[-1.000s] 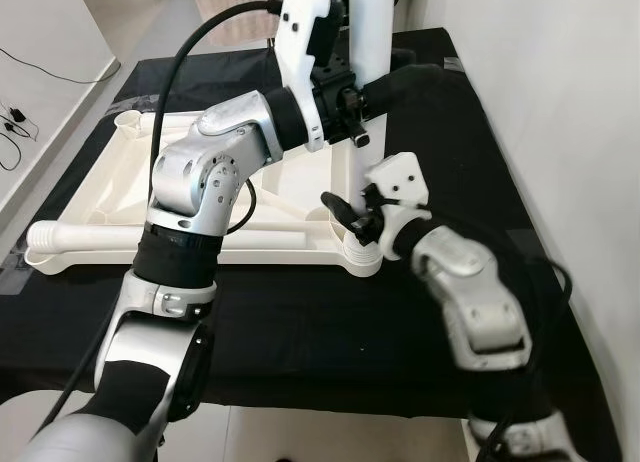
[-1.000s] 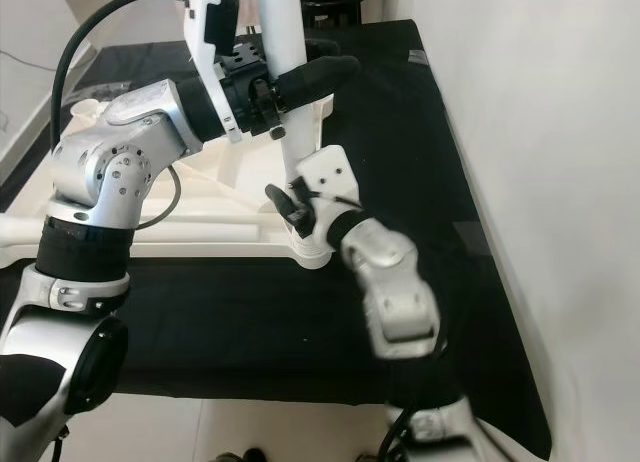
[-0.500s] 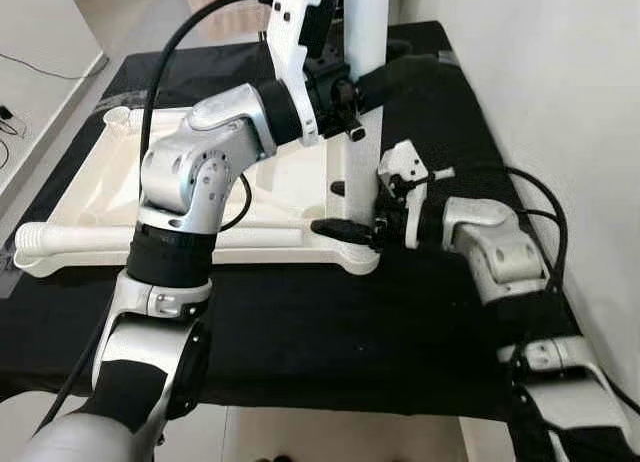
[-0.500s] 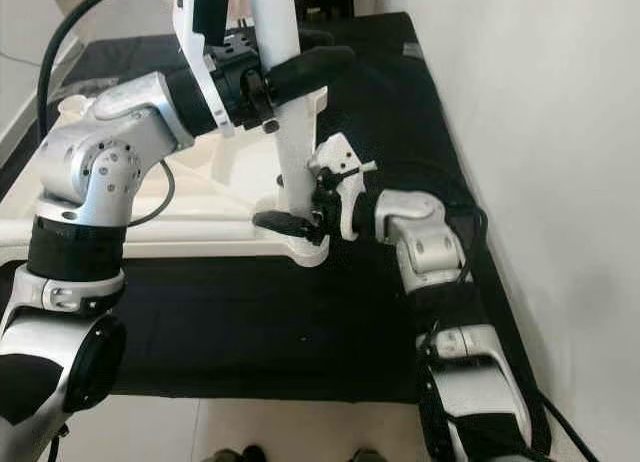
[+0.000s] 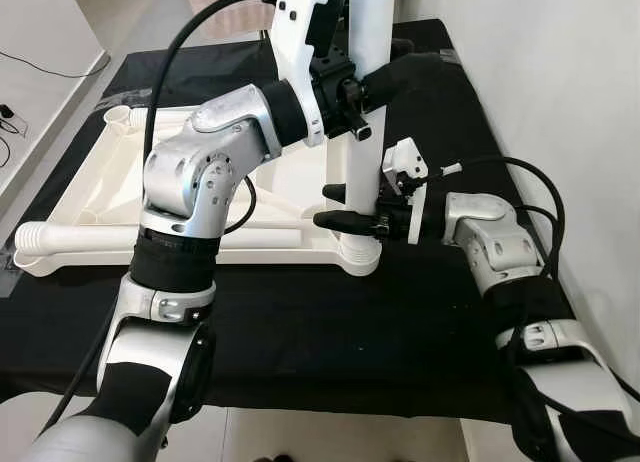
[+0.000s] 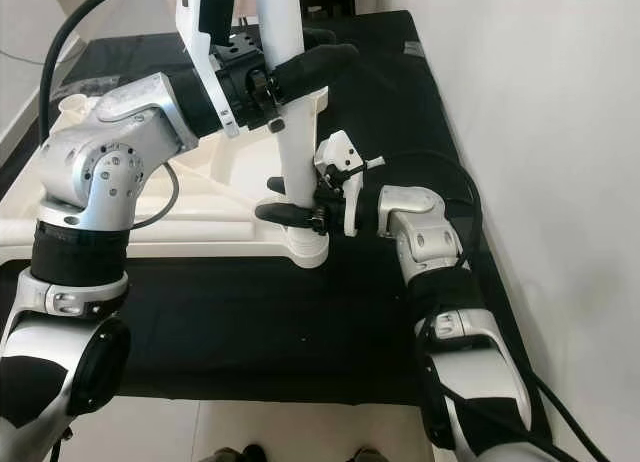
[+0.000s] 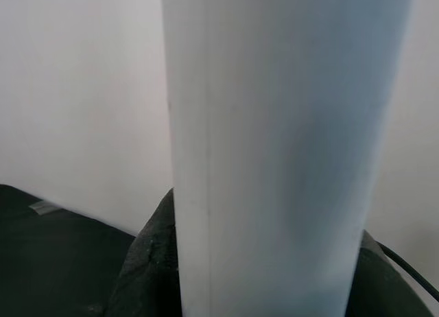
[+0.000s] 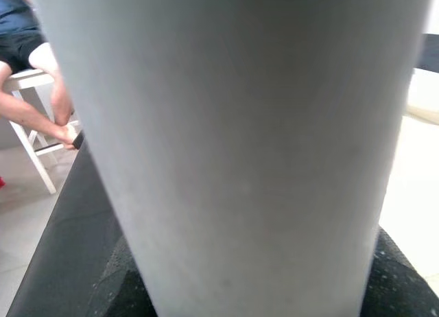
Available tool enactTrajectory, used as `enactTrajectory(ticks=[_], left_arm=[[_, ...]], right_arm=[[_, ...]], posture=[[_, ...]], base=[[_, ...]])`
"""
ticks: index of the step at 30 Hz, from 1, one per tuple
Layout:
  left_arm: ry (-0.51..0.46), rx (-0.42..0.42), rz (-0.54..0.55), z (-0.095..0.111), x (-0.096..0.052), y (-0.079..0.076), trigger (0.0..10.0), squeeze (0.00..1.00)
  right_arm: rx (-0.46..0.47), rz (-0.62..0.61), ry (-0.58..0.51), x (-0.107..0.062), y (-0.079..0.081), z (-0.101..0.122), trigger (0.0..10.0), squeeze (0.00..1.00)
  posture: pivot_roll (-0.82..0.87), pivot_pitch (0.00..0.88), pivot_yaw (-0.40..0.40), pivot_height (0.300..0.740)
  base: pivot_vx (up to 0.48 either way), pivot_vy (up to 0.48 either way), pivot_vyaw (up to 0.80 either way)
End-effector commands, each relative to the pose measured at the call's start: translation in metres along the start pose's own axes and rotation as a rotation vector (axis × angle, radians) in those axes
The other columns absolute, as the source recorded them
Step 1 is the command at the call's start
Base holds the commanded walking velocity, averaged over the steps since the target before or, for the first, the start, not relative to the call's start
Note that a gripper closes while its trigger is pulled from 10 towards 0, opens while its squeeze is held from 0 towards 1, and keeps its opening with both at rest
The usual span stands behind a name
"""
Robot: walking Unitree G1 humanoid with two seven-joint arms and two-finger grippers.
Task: Building children table
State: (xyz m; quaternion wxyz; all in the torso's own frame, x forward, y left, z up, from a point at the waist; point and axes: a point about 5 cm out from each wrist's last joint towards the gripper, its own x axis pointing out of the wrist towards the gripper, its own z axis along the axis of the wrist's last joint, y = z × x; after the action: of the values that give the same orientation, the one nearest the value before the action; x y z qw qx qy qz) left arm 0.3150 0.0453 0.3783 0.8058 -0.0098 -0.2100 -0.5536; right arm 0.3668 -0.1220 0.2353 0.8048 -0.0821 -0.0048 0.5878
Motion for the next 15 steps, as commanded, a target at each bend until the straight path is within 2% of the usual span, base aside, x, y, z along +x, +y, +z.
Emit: enactTrajectory(ticks=[1,2,5,9,10,11,12,13,14,15], left_arm=[[0.018,-0.028,-0.133,-0.011,0.019,-0.026,10.0,0.0],[0.01,-0.028,-0.12,-0.01,0.018,-0.026,10.0,1.0],[0.008,-0.033,-0.146,-0.009,0.016,-0.032,10.0,1.0],[0.003,-0.013,-0.088,-0.006,0.011,-0.029,10.0,1.0],[0.002,-0.017,-0.06,-0.005,0.01,-0.024,10.0,1.0],[0.002,-0.017,-0.06,-0.005,0.01,-0.024,10.0,1.0],[-0.001,-0.032,-0.044,-0.004,0.005,-0.018,10.0,0.0],[-0.003,-0.041,-0.025,-0.002,0.0,-0.011,10.0,0.0],[-0.002,-0.046,-0.007,-0.002,-0.006,-0.005,10.0,0.0],[0.0,-0.047,0.004,-0.002,-0.009,-0.001,10.0,0.0]], right_arm=[[0.046,0.043,0.012,0.017,0.005,-0.008,0.0,0.0],[0.037,0.023,0.019,0.015,0.003,-0.008,0.0,0.0],[0.02,-0.037,0.031,0.012,0.001,-0.01,0.0,0.0],[0.045,-0.283,0.093,0.009,0.011,-0.028,0.0,0.0],[0.049,-0.452,0.143,0.012,0.018,-0.039,0.0,0.0],[0.049,-0.452,0.143,0.012,0.018,-0.039,0.0,0.0],[0.128,-0.718,0.187,0.01,0.034,-0.055,0.0,0.0],[0.19,-0.854,0.203,0.008,0.054,-0.067,0.0,0.0],[0.215,-0.939,0.196,0.006,0.066,-0.071,0.0,0.0],[0.223,-0.961,0.18,0.006,0.072,-0.072,0.0,0.0]], posture=[[-0.04,0.215,0.084,0.74],[-0.05,0.213,0.084,0.74],[-0.05,0.213,0.079,0.74],[-0.04,0.209,0.056,0.74],[-0.04,0.209,0.055,0.74],[-0.04,0.209,0.055,0.74],[-0.04,0.216,0.058,0.74],[-0.02,0.226,0.065,0.74],[-0.02,0.227,0.074,0.74],[-0.02,0.227,0.074,0.74]], base=[[0.0,0.0,0.0],[0.0,0.0,0.0],[0.0,0.0,0.0],[0.0,0.0,0.0],[0.0,0.0,0.0],[0.0,0.0,0.0],[0.0,0.0,0.0],[0.0,0.0,0.0],[0.0,0.0,0.0],[0.0,0.0,0.0]])
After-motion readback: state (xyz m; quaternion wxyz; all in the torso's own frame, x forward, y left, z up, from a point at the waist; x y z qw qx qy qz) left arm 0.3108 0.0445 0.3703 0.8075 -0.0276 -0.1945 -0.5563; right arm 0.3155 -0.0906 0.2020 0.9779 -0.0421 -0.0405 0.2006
